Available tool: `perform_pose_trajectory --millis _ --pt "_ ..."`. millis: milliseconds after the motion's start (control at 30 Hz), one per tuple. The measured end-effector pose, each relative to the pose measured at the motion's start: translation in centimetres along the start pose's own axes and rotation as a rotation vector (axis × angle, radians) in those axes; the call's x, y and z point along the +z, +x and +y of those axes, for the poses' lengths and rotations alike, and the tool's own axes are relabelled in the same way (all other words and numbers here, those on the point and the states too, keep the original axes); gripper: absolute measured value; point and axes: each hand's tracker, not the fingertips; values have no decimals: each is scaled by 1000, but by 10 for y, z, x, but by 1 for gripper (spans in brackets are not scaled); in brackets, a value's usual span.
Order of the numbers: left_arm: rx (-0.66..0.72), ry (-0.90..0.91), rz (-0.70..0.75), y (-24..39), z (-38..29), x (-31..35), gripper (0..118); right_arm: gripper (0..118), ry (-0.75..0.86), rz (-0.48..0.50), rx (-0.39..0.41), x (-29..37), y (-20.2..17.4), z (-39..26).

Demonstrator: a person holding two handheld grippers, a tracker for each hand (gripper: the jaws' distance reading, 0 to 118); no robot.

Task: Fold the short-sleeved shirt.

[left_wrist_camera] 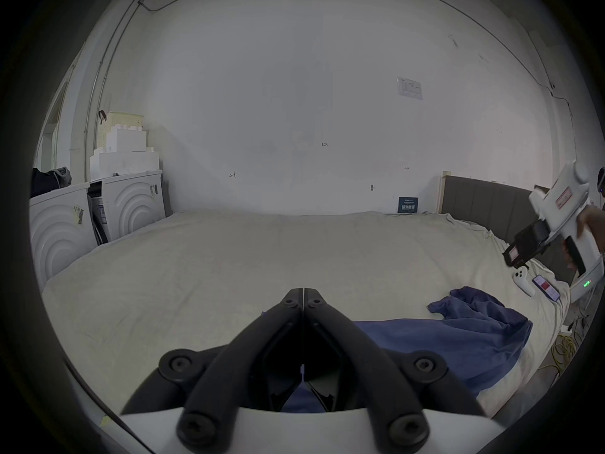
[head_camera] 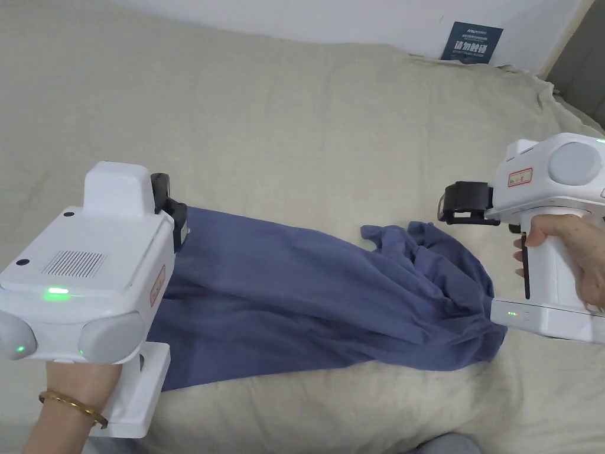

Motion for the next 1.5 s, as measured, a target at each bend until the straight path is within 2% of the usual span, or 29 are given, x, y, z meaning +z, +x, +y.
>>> perform_pose_trajectory --millis 133,233,333,467,533,567,633,667,767,833,867,900,933,1000,1200,1300,1500 --pt "-1 -15 7 0 -1 -10 0 101 -138 7 -3 -44 3 3" --pt "-3 -30 14 1 -4 -18 0 98 -165 0 -2 -69 2 1" --pt "-3 -49 18 1 -6 -25 0 80 -191 -5 -28 -88 3 -3" --pt "-6 -68 22 1 -9 -32 0 71 -229 2 -31 -102 2 -10" --pt "-8 -78 24 2 -10 -34 0 60 -226 4 -13 -104 1 -12" --pt "-7 -83 24 2 -11 -35 0 49 -226 8 -5 -104 0 -12" --pt "-5 -92 24 2 -11 -36 0 7 -218 12 -8 -101 -3 -13" --pt "-6 -95 25 2 -12 -37 0 3 -207 6 -16 -98 -2 -12" --pt "9 -126 8 0 -11 -39 1 3 -183 19 4 -88 -6 -10" --pt "44 -171 -12 -3 -9 -44 19 3 -140 12 13 -76 -6 -8" --pt "61 -200 -28 -6 -8 -48 33 3 -118 23 11 -69 -6 -7" --pt "79 -226 -35 -9 -6 -52 58 3 -97 29 10 -61 -7 -6" --pt "96 -248 -35 -12 -3 -58 75 3 -75 36 12 -54 -8 -6" --pt "117 -316 -45 -18 5 -72 100 3 -35 47 20 -38 -10 -4" --pt "175 -439 -106 -37 36 -125 115 3 67 77 11 -6 -13 -5" --pt "195 -528 -82 -51 39 -162 116 3 98 117 1 3 -12 -7" --pt "-15 -756 4 -56 22 -221 116 3 139 143 -35 -1 -1 -8"
